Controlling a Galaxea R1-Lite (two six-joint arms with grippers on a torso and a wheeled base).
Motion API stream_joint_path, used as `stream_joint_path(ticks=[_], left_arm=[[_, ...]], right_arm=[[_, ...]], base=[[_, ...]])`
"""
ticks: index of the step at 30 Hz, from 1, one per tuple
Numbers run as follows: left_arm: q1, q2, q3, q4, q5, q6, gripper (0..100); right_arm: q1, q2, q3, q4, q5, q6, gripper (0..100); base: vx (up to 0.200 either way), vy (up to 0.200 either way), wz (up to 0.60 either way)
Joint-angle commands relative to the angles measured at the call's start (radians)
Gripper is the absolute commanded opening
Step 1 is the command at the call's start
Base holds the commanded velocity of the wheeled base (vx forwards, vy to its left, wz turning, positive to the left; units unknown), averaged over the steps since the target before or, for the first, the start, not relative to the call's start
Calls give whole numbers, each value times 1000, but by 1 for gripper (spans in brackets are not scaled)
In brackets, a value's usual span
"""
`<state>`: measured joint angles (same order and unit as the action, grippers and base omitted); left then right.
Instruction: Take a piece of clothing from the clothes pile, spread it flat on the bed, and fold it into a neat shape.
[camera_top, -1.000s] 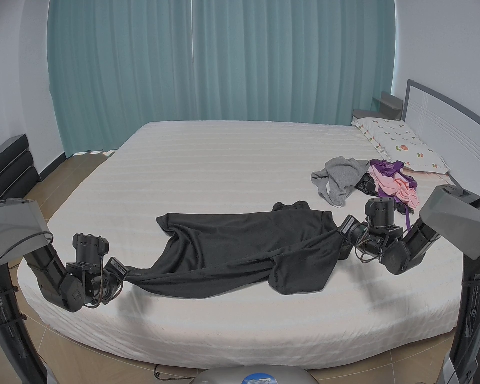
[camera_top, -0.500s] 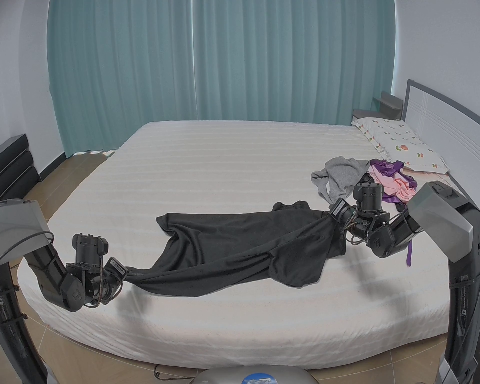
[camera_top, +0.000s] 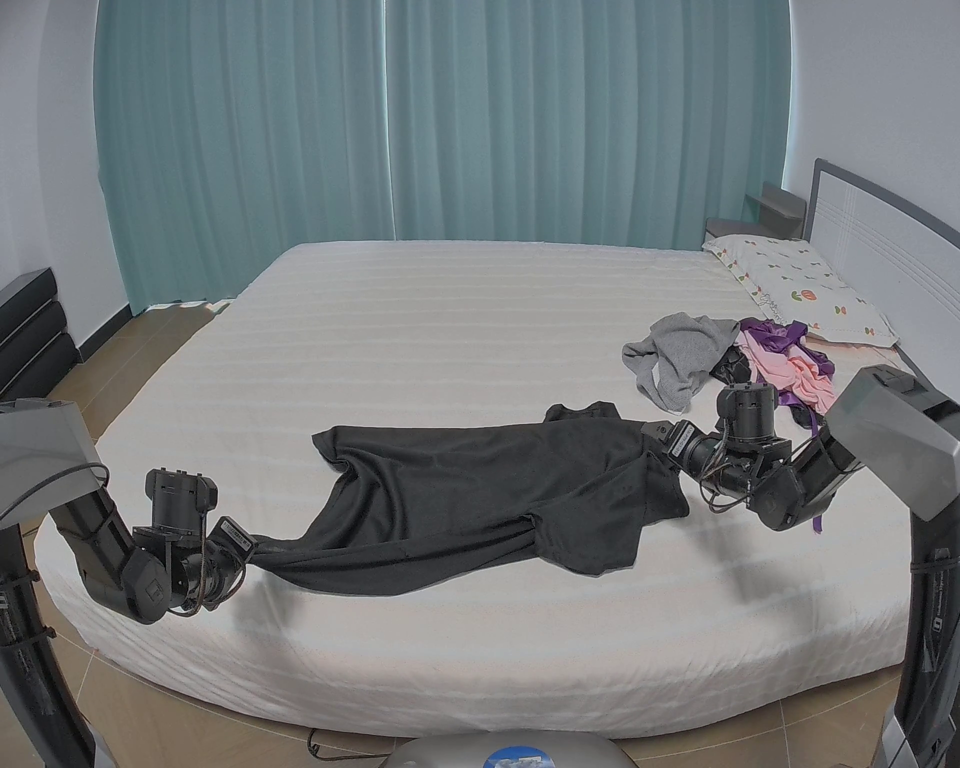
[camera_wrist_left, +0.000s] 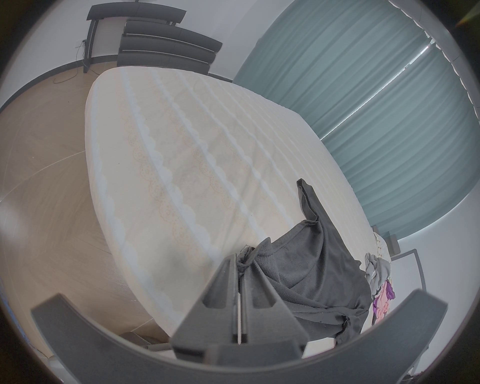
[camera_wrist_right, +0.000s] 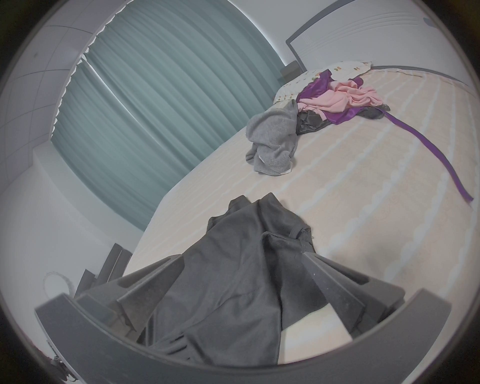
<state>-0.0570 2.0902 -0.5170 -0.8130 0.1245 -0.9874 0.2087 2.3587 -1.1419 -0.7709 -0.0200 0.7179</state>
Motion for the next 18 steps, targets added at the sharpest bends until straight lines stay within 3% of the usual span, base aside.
stream_joint_path(ticks=[1,5,18], left_arm=[[-1,-1,2,0,0,0,0],[-1,-4,3,0,0,0,0],[-4,2,3,0,0,1,0]], right_arm=[[4,-138,123,7,64,-3,100],[18,-154,254,-1,134,-28,100],[90,-49,326,-22,167,-26,100]], base=[[0,0,0],[0,0,0],[0,0,0]])
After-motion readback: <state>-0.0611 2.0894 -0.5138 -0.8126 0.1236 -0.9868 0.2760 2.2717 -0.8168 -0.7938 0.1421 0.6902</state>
